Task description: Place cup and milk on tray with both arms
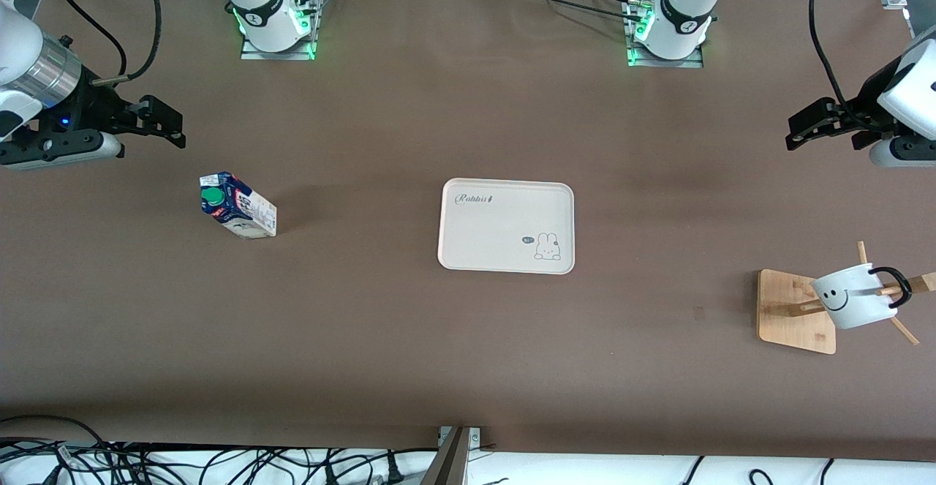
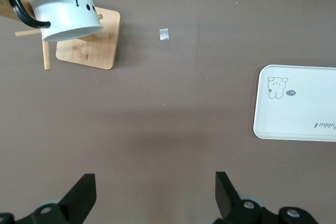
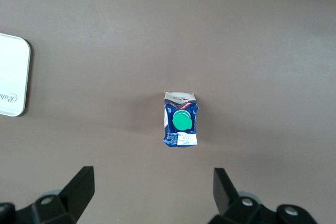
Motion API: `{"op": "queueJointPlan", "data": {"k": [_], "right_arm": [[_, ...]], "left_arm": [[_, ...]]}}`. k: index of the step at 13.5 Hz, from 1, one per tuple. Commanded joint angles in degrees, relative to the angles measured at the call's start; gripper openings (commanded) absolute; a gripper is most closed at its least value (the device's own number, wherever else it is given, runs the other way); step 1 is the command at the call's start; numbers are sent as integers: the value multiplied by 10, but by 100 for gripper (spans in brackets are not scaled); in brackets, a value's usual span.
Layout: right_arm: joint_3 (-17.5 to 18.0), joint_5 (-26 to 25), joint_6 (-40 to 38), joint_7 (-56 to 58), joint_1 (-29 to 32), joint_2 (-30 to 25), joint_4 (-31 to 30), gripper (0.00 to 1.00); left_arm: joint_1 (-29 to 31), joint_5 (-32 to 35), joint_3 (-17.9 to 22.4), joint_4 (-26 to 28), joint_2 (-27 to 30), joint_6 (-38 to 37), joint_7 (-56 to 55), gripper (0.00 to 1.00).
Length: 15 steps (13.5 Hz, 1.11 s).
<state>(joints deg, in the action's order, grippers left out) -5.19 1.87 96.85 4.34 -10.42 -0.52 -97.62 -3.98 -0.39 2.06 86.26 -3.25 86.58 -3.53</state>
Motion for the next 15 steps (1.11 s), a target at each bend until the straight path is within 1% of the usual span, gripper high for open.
{"op": "queueJointPlan", "data": {"k": [1, 4, 7, 10, 13, 14, 15], "right_arm": [[-1, 10, -11, 4, 4, -4, 10, 100], [-17, 4, -13, 29, 5, -4, 15, 100], [-17, 2, -16, 27, 5, -4, 24, 100], [-17, -9, -28, 20, 4, -4, 17, 100], [-16, -10, -19, 15, 4, -2, -5, 100], [-16, -10, -7, 7, 4, 2, -19, 100], [-15, -10, 14, 1, 4, 2, -39, 100]], "left_arm": [[-1, 10, -1, -5, 1, -7, -6, 100], [-1, 10, -2, -4, 2, -8, -8, 100], [3, 9, 3, -4, -1, -13, -7, 100], [2, 11, 3, -4, -2, -13, -6, 100], [3, 5, 3, -5, -9, -8, -6, 100], [2, 0, 3, -5, -11, -7, -5, 100], [2, 0, 3, -6, -25, -7, -6, 100]]}}
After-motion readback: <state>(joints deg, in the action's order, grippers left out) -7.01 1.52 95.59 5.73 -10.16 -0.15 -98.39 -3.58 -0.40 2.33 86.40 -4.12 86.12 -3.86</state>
